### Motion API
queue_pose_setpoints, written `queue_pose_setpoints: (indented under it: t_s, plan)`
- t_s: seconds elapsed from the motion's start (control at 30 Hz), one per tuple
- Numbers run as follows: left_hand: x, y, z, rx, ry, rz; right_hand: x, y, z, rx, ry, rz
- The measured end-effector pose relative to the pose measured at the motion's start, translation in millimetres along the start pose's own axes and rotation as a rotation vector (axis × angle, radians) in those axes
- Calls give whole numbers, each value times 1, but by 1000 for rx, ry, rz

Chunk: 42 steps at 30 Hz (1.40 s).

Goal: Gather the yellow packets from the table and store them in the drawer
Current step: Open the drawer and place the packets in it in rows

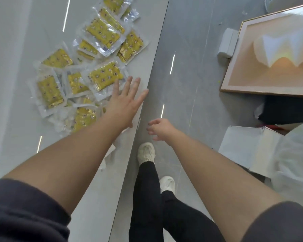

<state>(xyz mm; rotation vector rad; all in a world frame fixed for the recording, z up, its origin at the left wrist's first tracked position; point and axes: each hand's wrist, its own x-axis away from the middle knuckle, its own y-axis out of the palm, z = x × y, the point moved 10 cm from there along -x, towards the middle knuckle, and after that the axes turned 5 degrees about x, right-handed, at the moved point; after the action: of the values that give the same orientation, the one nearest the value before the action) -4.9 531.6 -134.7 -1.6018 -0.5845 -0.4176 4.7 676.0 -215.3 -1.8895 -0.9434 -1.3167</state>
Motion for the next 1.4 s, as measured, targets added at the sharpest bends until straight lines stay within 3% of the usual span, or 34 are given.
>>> queue_pose_setpoints:
  t_s: [0.17,0.5,0.8,0.97,1.03,1.2,1.27,1.37,1.4]
  plan:
    - [-35,20,8,-66,8,-150,-59,2,-8,-21,54,-21]
    - [-31,21,7,-46,-1,-152,-109,52,-16,-28,39,-137]
    - [-27,19,7,-84,-21,-216,-100,-26,43,-26,109,-63]
    - [-27,19,9,-103,-31,-242,-81,-72,84,-167,170,-59]
    - [-27,18,9,-114,-39,-233,-69,-85,93,-204,150,-99]
    - [-23,12,13,-184,-52,-200,-25,-70,103,-103,122,-411]
    - [-19,10,16,-227,-53,-175,-13,-57,97,-71,110,-328]
    - [-7,6,24,-278,-44,-134,-14,-60,89,-31,39,64]
    - [-1,6,29,-290,-41,-129,-12,-59,89,-19,20,115]
